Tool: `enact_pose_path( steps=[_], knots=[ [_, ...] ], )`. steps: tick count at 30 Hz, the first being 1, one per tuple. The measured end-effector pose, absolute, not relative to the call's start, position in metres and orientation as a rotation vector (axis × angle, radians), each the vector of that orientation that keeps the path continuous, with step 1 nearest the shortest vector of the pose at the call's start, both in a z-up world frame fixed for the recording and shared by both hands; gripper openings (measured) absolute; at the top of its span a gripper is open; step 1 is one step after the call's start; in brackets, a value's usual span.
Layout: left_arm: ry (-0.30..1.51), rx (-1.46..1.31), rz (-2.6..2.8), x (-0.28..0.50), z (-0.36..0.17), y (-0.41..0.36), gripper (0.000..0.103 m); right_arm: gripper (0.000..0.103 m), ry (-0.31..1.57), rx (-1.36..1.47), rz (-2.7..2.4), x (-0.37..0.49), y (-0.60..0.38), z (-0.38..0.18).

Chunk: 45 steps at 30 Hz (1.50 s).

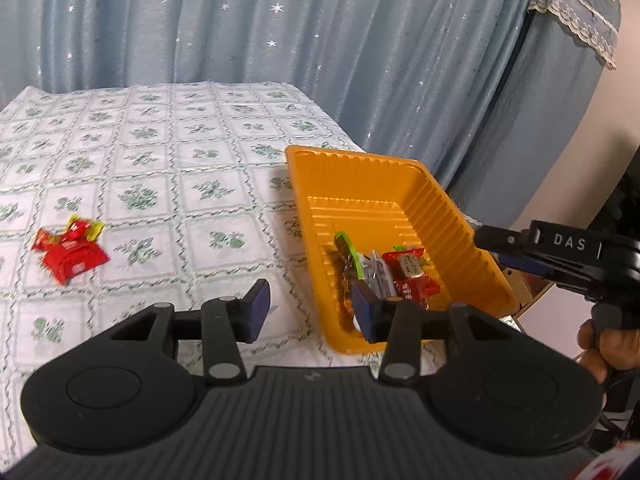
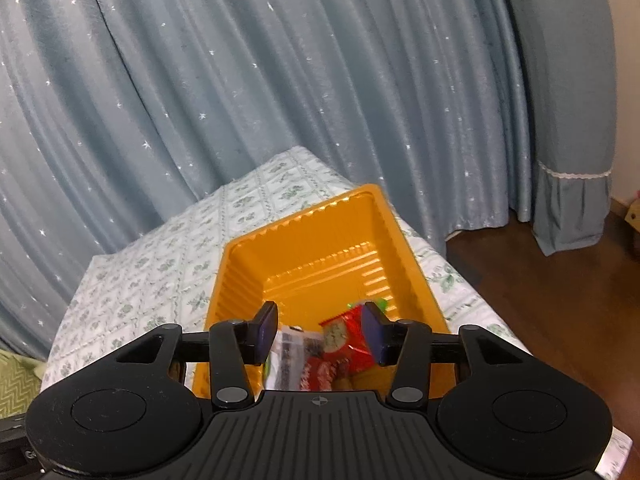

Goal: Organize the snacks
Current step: 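Lift both tools out of the tray toward the remaining candies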

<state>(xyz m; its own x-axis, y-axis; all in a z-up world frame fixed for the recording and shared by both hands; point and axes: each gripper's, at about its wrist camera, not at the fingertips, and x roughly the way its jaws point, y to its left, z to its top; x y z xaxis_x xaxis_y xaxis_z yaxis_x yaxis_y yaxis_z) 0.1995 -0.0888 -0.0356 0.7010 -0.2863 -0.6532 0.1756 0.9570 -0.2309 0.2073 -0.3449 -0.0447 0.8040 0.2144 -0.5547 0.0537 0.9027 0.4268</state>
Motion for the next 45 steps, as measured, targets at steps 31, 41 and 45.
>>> enact_pose_path(
  steps=[31, 41, 45],
  knots=[
    [0.709, -0.182, -0.179, 0.083, 0.007, -0.031, 0.065, 0.055, 0.715, 0.278, 0.122, 0.091, -0.253, -0.02],
    [0.701, -0.189, -0.14, 0.071, 0.012, -0.012, 0.067, 0.056, 0.715, 0.243, 0.145, 0.086, -0.235, -0.015],
    [0.697, -0.195, -0.124, 0.07, 0.012, -0.004, 0.068, 0.057, 0.716, 0.234, 0.16, 0.086, -0.228, -0.015]
  ],
)
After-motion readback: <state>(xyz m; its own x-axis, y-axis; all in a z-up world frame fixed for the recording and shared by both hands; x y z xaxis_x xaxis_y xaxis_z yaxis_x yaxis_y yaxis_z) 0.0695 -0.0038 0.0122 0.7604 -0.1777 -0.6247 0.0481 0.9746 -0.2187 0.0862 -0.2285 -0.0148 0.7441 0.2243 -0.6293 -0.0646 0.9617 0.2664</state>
